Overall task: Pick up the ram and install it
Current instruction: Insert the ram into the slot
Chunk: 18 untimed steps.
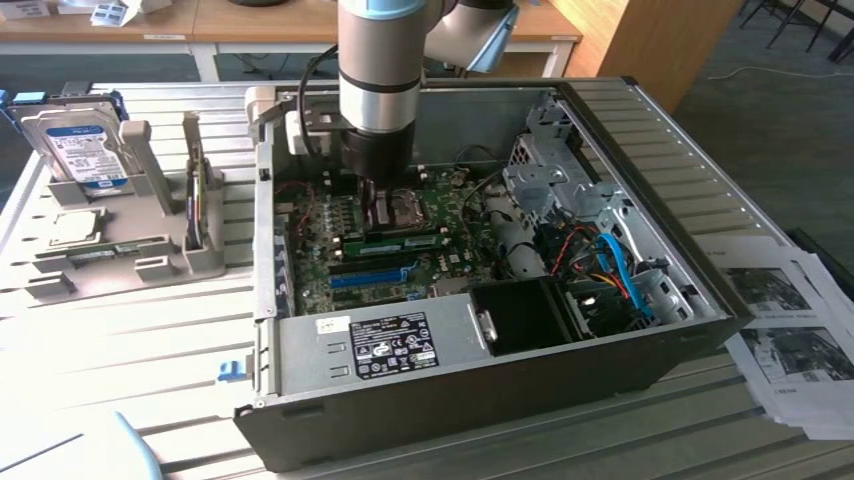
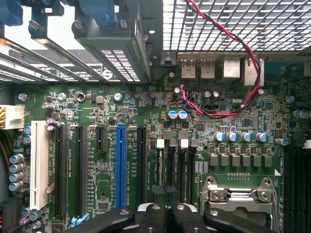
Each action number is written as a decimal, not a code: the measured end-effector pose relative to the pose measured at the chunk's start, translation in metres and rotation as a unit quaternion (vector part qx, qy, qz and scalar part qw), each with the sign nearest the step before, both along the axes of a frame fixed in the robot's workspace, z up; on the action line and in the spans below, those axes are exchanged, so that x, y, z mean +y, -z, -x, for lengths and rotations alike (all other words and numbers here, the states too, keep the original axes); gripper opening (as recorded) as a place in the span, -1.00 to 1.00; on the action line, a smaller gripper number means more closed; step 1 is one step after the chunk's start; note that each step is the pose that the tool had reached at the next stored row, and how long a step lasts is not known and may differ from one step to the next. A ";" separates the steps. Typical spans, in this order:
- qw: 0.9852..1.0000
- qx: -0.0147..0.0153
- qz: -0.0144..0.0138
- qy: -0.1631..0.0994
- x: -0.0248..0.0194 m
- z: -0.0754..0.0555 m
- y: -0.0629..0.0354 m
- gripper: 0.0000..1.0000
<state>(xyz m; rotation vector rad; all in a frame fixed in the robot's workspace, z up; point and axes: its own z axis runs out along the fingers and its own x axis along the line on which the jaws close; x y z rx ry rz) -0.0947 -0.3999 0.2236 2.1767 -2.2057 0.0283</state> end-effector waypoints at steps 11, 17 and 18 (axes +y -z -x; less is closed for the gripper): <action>1.000 0.000 -0.001 0.000 -0.0001 0.000 0.0010 -0.81; 1.000 0.000 -0.001 0.000 -0.0002 0.000 0.0011 -0.81; 1.000 0.000 -0.001 0.000 -0.0001 0.000 0.0008 -0.81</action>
